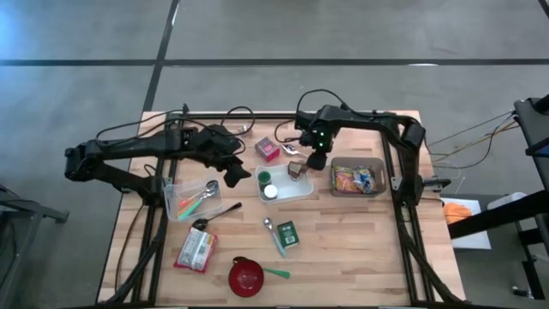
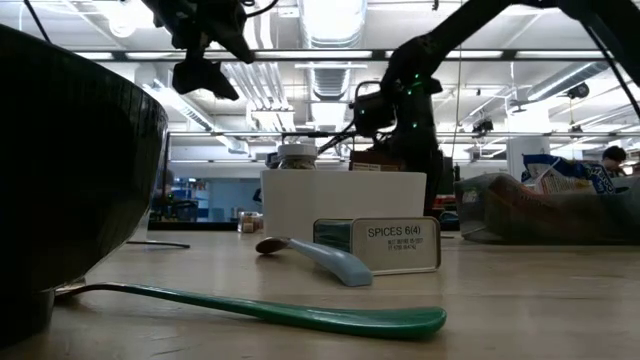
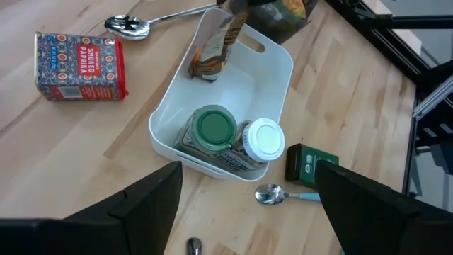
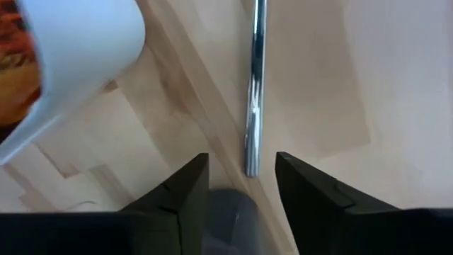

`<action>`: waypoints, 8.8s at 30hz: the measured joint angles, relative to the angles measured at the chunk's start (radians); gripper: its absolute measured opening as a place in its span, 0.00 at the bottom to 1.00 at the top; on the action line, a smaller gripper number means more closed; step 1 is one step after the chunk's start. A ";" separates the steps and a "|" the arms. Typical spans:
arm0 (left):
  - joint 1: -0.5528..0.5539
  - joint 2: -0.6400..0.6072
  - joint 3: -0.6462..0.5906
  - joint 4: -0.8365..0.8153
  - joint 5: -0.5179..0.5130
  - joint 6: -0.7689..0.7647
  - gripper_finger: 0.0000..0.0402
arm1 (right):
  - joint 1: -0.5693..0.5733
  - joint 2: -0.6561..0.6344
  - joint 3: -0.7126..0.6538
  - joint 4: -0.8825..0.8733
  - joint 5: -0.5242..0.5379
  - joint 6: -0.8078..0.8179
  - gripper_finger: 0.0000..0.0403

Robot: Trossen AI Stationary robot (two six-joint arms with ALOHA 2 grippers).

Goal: Pick & Place Food Item
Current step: Put the silver spoon into the transparent bin

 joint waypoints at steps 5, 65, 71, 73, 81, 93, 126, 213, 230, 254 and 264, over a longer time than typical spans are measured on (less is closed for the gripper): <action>-0.001 0.000 0.000 -0.003 0.000 -0.002 0.81 | 0.004 0.045 0.000 0.013 0.002 0.001 0.31; -0.008 0.000 0.000 -0.012 0.009 -0.034 0.81 | -0.044 -0.068 -0.234 0.271 0.007 0.068 0.44; -0.008 0.000 0.000 -0.012 0.010 -0.036 0.81 | -0.039 -0.068 -0.240 0.292 0.044 0.077 0.29; -0.008 0.000 0.000 -0.012 0.010 -0.038 0.81 | -0.039 -0.068 -0.241 0.300 0.043 0.081 0.23; -0.008 0.000 0.000 -0.012 0.027 -0.039 0.81 | -0.037 -0.068 -0.242 0.310 -0.057 0.068 0.12; -0.008 0.000 0.000 -0.012 0.035 -0.039 0.81 | -0.032 -0.068 -0.242 0.323 -0.044 0.044 0.32; -0.011 0.000 0.000 -0.011 0.037 -0.058 0.81 | -0.015 -0.072 -0.290 0.369 0.095 0.200 0.07; -0.050 0.000 0.000 -0.015 0.073 -0.109 0.81 | 0.013 0.121 0.007 0.288 0.052 0.322 0.10; -0.050 0.000 0.000 -0.015 0.061 -0.192 0.81 | 0.006 0.069 0.003 0.246 0.061 0.331 0.02; -0.050 0.000 0.000 0.473 -0.257 -0.267 0.65 | 0.068 -0.364 0.006 0.430 -0.054 0.438 0.02; -0.049 0.001 -0.073 0.770 -0.318 -0.267 0.59 | 0.150 -0.439 0.008 0.702 -0.142 0.518 0.02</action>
